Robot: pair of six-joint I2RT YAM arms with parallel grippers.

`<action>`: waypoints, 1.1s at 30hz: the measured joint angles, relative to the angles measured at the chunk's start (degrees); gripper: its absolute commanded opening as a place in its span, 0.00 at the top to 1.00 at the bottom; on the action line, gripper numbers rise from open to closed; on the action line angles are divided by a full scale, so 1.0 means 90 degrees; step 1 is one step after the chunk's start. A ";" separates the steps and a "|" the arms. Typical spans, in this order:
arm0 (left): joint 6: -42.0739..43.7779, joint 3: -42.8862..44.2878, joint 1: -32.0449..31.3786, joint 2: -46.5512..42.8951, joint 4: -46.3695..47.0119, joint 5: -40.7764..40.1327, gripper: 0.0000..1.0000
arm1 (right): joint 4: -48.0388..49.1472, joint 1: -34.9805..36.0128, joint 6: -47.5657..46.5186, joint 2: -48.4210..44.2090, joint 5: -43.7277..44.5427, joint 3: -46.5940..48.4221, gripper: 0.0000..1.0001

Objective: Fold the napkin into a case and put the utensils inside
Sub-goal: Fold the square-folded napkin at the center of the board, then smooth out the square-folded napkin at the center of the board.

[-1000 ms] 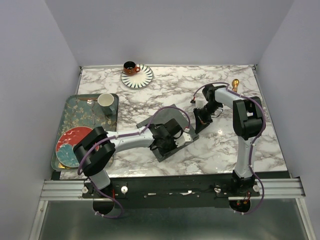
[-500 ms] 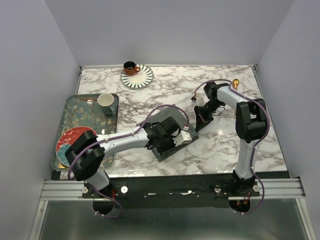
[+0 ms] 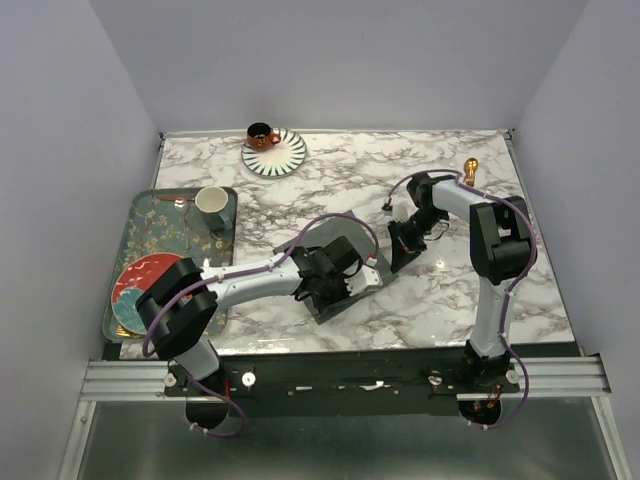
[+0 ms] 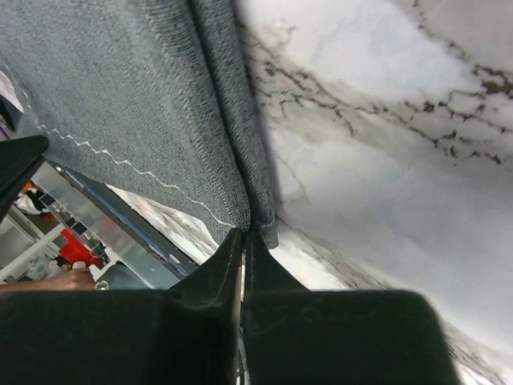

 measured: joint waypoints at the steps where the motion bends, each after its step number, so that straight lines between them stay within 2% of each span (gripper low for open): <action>1: -0.0005 -0.0007 0.0000 0.0070 0.0007 -0.0002 0.64 | 0.0039 0.0000 0.0027 0.0058 0.0002 0.0000 0.85; 3: 0.0002 -0.0010 0.0000 0.0172 0.0010 -0.0002 0.64 | 0.0092 0.0000 0.0041 0.0114 0.0005 0.0000 0.92; 5: -0.0022 -0.0012 0.0027 0.0197 0.0012 0.0027 0.71 | 0.0102 0.0000 0.0051 0.0114 0.0002 0.0005 0.97; 11: -0.0085 -0.0024 0.0153 0.0070 0.0049 0.0112 0.75 | 0.0097 0.0000 0.0102 0.0112 -0.0046 0.0318 0.99; 15: -0.0107 -0.0036 0.0211 0.0034 0.0087 0.0112 0.67 | 0.0097 0.0000 0.0129 0.0112 -0.0092 0.0440 0.99; 18: -0.0107 -0.0066 0.0231 0.0034 0.0090 0.0114 0.55 | 0.0102 0.0000 0.0129 0.0131 -0.0087 0.0435 0.98; 22: -0.0109 -0.0066 0.0403 -0.0036 0.0061 0.0228 0.47 | 0.0119 0.0000 0.0126 0.0175 -0.0080 0.0335 0.97; 26: -0.0126 -0.0066 0.0770 -0.0226 0.0046 0.0369 0.46 | 0.0114 0.0000 0.0119 0.0175 -0.0070 0.0206 0.65; 33: -0.0092 -0.0058 0.1146 -0.0112 0.0107 0.0474 0.58 | -0.0126 -0.0017 -0.0027 0.0170 0.0000 0.0512 0.34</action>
